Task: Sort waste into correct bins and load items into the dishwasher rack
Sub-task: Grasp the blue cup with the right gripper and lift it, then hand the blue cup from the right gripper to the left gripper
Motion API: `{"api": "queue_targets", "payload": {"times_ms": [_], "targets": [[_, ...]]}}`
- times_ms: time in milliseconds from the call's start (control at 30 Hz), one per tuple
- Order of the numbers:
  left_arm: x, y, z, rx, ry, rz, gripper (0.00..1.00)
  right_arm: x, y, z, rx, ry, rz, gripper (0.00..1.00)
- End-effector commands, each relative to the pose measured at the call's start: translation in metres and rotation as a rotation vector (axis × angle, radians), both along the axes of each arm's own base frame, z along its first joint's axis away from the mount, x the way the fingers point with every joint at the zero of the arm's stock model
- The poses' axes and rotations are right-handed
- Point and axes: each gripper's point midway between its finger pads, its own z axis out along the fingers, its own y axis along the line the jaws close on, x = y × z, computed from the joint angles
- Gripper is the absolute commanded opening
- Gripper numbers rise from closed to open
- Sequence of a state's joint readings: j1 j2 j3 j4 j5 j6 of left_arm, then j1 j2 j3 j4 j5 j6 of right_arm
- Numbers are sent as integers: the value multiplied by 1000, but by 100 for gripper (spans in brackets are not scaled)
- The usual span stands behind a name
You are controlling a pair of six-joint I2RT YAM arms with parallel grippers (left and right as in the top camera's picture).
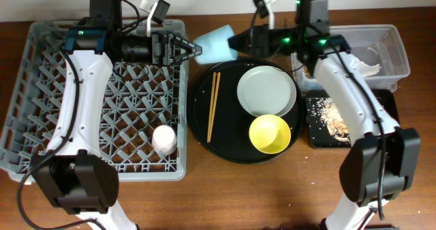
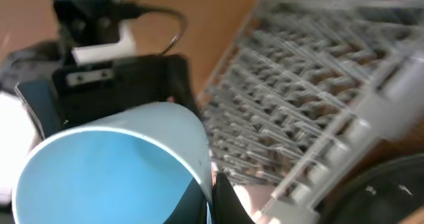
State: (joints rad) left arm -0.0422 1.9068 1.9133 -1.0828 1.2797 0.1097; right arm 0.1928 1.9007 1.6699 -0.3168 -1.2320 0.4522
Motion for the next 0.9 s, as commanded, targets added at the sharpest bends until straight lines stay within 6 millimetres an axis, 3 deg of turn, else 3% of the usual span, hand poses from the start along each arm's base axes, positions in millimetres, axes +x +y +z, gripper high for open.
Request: {"api": "queue_targets", "payload": {"times_ms": [0,133,300,600,700,833,867], "targets": [[-3,-5,5,-39,-33,-39,99,-18,18,21,59,-11,94,4],[-3,-5,5,-41,-32,-40,99,-13,19,25,63,-26,79,4],[-9,-8,16,-105,-30,-76,85,-2,30,17,14,-38,-2,4],[-19,-20,23,-147,-23,-125,84,20,28,5,-42,-51,-122,4],[-21,-21,27,-171,-22,-138,75,22,30,3,-51,-53,-138,4],[-21,-21,27,-173,-26,-139,66,19,37,0,-65,-47,-140,9],[-20,-19,27,-173,-34,-134,65,19,37,-2,-69,-35,-140,20]]}}
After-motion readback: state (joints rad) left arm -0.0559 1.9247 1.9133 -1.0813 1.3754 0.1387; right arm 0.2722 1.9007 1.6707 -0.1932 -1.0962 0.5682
